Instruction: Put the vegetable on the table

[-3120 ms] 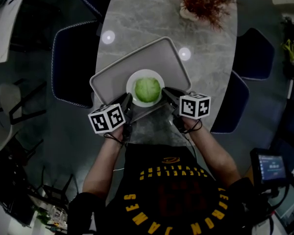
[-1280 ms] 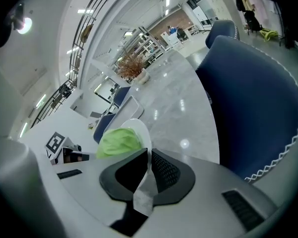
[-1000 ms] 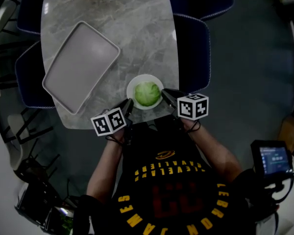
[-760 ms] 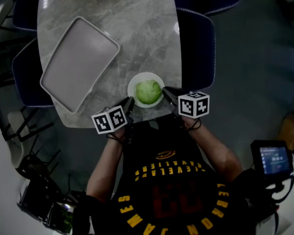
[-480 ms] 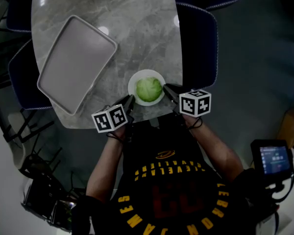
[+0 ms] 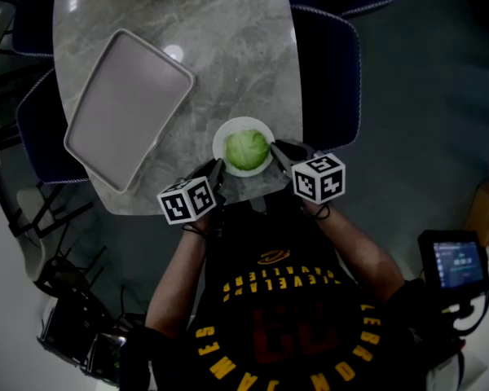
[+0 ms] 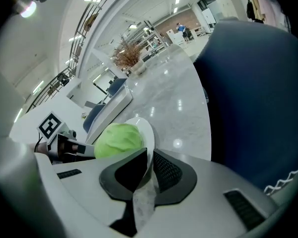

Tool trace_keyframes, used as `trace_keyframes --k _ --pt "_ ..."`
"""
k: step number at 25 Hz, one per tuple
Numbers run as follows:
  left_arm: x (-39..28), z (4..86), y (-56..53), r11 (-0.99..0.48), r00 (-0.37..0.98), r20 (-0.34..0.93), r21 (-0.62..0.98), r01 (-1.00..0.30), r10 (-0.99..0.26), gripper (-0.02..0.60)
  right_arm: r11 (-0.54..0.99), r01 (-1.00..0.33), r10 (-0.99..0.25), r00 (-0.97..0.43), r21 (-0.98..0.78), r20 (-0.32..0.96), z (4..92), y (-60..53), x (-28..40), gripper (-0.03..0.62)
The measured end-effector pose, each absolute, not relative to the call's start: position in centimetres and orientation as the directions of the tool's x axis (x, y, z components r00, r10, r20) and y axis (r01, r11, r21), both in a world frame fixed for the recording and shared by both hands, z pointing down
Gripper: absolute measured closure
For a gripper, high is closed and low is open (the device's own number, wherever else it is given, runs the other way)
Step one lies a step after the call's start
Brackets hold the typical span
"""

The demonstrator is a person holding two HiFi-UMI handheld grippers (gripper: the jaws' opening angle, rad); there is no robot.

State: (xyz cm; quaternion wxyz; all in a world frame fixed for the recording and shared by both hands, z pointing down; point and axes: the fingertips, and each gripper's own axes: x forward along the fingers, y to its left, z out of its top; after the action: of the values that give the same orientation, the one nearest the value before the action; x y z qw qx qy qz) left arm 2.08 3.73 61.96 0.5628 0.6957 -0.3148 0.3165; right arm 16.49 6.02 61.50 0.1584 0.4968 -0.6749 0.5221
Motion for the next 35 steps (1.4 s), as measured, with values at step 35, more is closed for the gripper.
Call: trace_keyframes --k 35 --pt "8.9 43.7 0.9 -0.505 0.758 0.448 0.566 -0.651 -0.475 0.581 0.250 -0.850 -0.790 -0.456 -0.464 0.410 45.4 2.0 18.3 0.589"
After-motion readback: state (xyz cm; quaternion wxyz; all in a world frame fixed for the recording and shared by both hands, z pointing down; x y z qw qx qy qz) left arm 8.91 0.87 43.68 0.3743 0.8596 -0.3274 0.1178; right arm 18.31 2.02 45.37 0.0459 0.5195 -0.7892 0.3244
